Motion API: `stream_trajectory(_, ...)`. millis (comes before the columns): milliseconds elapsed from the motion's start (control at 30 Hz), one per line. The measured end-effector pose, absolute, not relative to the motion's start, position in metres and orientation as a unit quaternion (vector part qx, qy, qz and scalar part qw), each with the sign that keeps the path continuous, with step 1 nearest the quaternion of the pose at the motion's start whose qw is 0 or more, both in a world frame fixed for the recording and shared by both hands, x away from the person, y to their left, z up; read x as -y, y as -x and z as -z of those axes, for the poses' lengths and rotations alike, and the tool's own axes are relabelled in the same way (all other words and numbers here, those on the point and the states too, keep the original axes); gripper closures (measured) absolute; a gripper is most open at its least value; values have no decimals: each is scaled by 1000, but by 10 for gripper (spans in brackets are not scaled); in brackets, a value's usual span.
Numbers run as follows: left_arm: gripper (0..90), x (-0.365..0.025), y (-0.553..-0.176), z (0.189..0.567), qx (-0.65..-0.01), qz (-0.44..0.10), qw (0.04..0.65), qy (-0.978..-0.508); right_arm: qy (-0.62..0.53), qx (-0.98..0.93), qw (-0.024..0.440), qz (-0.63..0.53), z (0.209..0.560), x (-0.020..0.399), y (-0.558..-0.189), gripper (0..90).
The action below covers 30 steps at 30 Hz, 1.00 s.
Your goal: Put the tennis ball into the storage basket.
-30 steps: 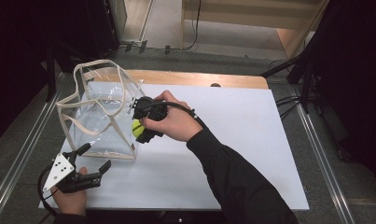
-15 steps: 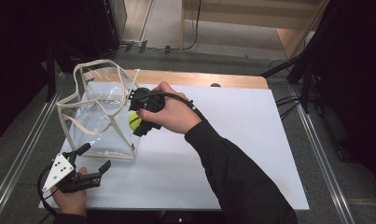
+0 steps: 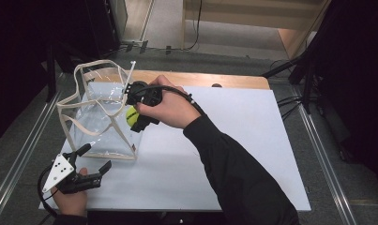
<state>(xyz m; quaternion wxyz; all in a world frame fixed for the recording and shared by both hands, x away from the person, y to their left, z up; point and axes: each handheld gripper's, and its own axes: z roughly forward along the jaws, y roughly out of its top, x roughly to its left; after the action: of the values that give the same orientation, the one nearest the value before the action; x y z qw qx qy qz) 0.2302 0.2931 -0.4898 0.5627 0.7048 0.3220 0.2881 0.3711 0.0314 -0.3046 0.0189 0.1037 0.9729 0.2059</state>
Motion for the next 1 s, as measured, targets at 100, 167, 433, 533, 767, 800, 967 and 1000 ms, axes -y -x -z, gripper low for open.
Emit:
stream_trajectory(100,83,-293,-230,490,-322,-287,564,-704,-103,-972,20,-208,301,-33,-372,236)
stream_trajectory(167,83,-293,-230,490,-322,-287,564,-704,-105,-973,20,-206,298,-33,-372,236)
stream_trajectory(433,83,-294,-230,490,-323,-287,565,-703,-103,-972,24,-209,288,-34,-375,236)
stream_trajectory(533,83,-294,-230,490,-323,-286,565,-703,-102,-972,25,-208,284,-35,-376,237)
stream_trajectory(767,83,-294,-231,490,-325,-285,567,-701,-97,-973,21,-209,277,-38,-378,237)
stream_trajectory(800,83,-295,-231,490,-326,-285,569,-700,-95,-973,25,-209,276,-39,-378,237)
stream_trajectory(967,83,-295,-231,490,-325,-285,568,-700,-97,-972,30,-210,271,-42,-379,237)
stream_trajectory(1000,83,-295,-230,490,-325,-285,568,-700,-95,-972,32,-213,270,-43,-380,237)
